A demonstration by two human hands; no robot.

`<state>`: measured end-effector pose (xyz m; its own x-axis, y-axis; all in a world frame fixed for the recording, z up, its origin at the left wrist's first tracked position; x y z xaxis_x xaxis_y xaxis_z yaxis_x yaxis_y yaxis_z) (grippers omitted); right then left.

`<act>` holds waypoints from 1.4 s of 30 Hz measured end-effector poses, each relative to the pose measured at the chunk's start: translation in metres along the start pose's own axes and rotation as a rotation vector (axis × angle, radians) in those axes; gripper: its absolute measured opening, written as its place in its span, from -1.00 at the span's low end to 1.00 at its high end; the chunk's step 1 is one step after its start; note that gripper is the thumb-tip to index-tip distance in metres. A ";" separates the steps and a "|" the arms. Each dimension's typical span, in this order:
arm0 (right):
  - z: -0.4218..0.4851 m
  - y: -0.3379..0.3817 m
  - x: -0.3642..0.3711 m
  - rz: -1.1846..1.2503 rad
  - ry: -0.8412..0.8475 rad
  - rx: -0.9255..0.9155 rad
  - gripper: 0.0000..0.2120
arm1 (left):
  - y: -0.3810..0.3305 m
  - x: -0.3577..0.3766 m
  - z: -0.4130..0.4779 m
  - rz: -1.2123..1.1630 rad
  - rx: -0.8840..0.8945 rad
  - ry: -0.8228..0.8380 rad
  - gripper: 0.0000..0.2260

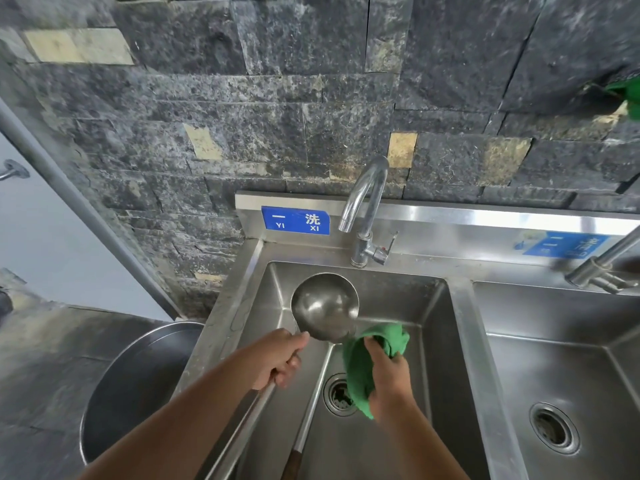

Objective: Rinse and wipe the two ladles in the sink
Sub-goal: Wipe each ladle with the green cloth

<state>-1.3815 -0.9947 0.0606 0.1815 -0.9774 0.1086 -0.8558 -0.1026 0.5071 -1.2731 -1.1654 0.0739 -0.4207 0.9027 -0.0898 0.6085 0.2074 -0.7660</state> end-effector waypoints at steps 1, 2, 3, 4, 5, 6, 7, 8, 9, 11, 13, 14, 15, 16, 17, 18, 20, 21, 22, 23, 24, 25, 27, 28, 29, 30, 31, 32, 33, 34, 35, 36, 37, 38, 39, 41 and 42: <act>0.002 -0.009 0.002 0.024 0.026 0.077 -0.73 | -0.001 0.003 0.002 -0.122 0.005 0.035 -0.78; 0.003 -0.017 0.005 0.065 0.059 0.139 -0.69 | -0.004 0.006 0.004 -0.211 0.026 0.063 -0.82; 0.004 -0.024 0.010 0.111 0.107 0.181 -0.65 | -0.007 0.010 0.006 -0.280 0.055 0.083 -0.86; 0.002 -0.031 0.016 0.153 0.173 0.206 -0.61 | -0.010 0.014 0.008 -0.337 0.086 0.096 -0.89; 0.000 -0.037 0.023 0.190 0.245 0.230 -0.58 | -0.014 0.018 0.010 -0.389 0.117 0.099 -0.89; -0.003 -0.042 0.029 0.220 0.300 0.251 -0.58 | -0.017 0.022 0.012 -0.433 0.138 0.084 -0.89; -0.006 -0.047 0.034 0.241 0.339 0.265 -0.61 | -0.018 0.026 0.013 -0.474 0.147 0.055 -0.88; -0.008 -0.050 0.038 0.255 0.361 0.269 -0.63 | -0.018 0.029 0.013 -0.498 0.142 0.013 -0.85; -0.008 -0.053 0.043 0.249 0.378 0.273 -0.60 | -0.017 0.032 0.013 -0.494 0.132 -0.040 -0.82; -0.007 -0.058 0.051 0.242 0.380 0.287 -0.46 | -0.011 0.030 0.014 -0.441 0.111 -0.182 -0.81; -0.004 -0.064 0.055 0.243 0.368 0.294 -0.42 | -0.004 0.024 0.018 -0.406 0.116 -0.273 -0.79; -0.005 -0.068 0.055 0.212 0.363 0.294 -0.46 | -0.001 0.020 0.020 -0.400 0.117 -0.300 -0.78; -0.003 -0.072 0.056 0.175 0.374 0.293 -0.53 | 0.002 0.017 0.024 -0.406 0.111 -0.322 -0.77; -0.003 -0.077 0.057 0.130 0.407 0.297 -0.59 | 0.005 0.013 0.028 -0.422 0.112 -0.342 -0.76; -0.003 -0.082 0.059 0.083 0.431 0.301 -0.62 | 0.008 0.008 0.034 -0.444 0.125 -0.362 -0.74; -0.004 -0.085 0.062 0.033 0.439 0.298 -0.62 | 0.011 0.004 0.039 -0.440 0.140 -0.378 -0.72; 0.001 -0.091 0.064 -0.072 0.410 0.260 -0.53 | 0.014 0.001 0.047 -0.372 0.174 -0.387 -0.76; 0.004 -0.092 0.067 -0.112 0.386 0.245 -0.50 | 0.018 0.001 0.052 -0.317 0.188 -0.364 -0.78; 0.007 -0.094 0.069 -0.126 0.374 0.236 -0.53 | 0.022 0.001 0.057 -0.245 0.204 -0.340 -0.79; 0.011 -0.095 0.071 -0.123 0.362 0.230 -0.59 | 0.026 0.001 0.060 -0.157 0.229 -0.318 -0.79; 0.017 -0.096 0.073 -0.118 0.349 0.234 -0.66 | 0.032 0.000 0.062 -0.062 0.257 -0.313 -0.78; 0.024 -0.096 0.075 -0.113 0.333 0.240 -0.70 | 0.038 -0.003 0.061 0.044 0.281 -0.318 -0.76; 0.038 -0.098 0.079 -0.111 0.294 0.238 -0.73 | 0.052 -0.004 0.047 0.236 0.316 -0.339 -0.79; 0.045 -0.100 0.082 -0.114 0.286 0.237 -0.75 | 0.061 -0.003 0.036 0.273 0.326 -0.342 -0.81; 0.052 -0.102 0.084 -0.118 0.286 0.246 -0.77 | 0.071 0.000 0.023 0.282 0.324 -0.335 -0.82; 0.059 -0.105 0.088 -0.128 0.286 0.258 -0.78 | 0.080 0.004 0.010 0.306 0.307 -0.326 -0.80; 0.066 -0.107 0.092 -0.141 0.279 0.260 -0.79 | 0.088 0.007 -0.001 0.352 0.296 -0.311 -0.75; 0.077 -0.110 0.095 -0.159 0.254 0.256 -0.78 | 0.095 0.010 -0.010 0.396 0.287 -0.291 -0.67; 0.088 -0.113 0.099 -0.176 0.221 0.252 -0.75 | 0.101 0.011 -0.017 0.422 0.277 -0.283 -0.58; 0.100 -0.116 0.103 -0.191 0.198 0.253 -0.70 | 0.108 0.009 -0.022 0.426 0.258 -0.287 -0.51; 0.109 -0.119 0.106 -0.207 0.179 0.258 -0.64 | 0.115 0.009 -0.025 0.422 0.228 -0.292 -0.46; 0.117 -0.122 0.108 -0.219 0.171 0.270 -0.61 | 0.120 0.009 -0.029 0.373 0.185 -0.286 -0.45; 0.124 -0.126 0.110 -0.234 0.163 0.283 -0.62 | 0.127 0.010 -0.032 0.292 0.129 -0.276 -0.46; 0.128 -0.129 0.112 -0.241 0.169 0.293 -0.67 | 0.132 0.011 -0.035 0.221 0.090 -0.273 -0.50; 0.130 -0.129 0.114 -0.237 0.171 0.300 -0.69 | 0.136 0.012 -0.036 0.188 0.071 -0.284 -0.57; 0.138 -0.134 0.121 -0.243 0.163 0.313 -0.74 | 0.145 0.006 -0.030 0.187 0.053 -0.333 -0.66; 0.143 -0.137 0.124 -0.257 0.162 0.316 -0.77 | 0.147 0.002 -0.027 0.198 0.044 -0.355 -0.67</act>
<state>-1.3110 -1.1282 -0.1180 0.4597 -0.8738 0.1588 -0.8746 -0.4144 0.2515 -1.1665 -1.1225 -0.0220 -0.5092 0.7354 -0.4470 0.6748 0.0189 -0.7377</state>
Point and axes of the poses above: each hand's wrist, its own z-axis towards the middle knuckle, its own x-axis out of the palm, y = z × x, the point moved 5 cm from there along z, towards the middle knuckle, and after that the axes turned 12 degrees about x, right-handed, at the moved point
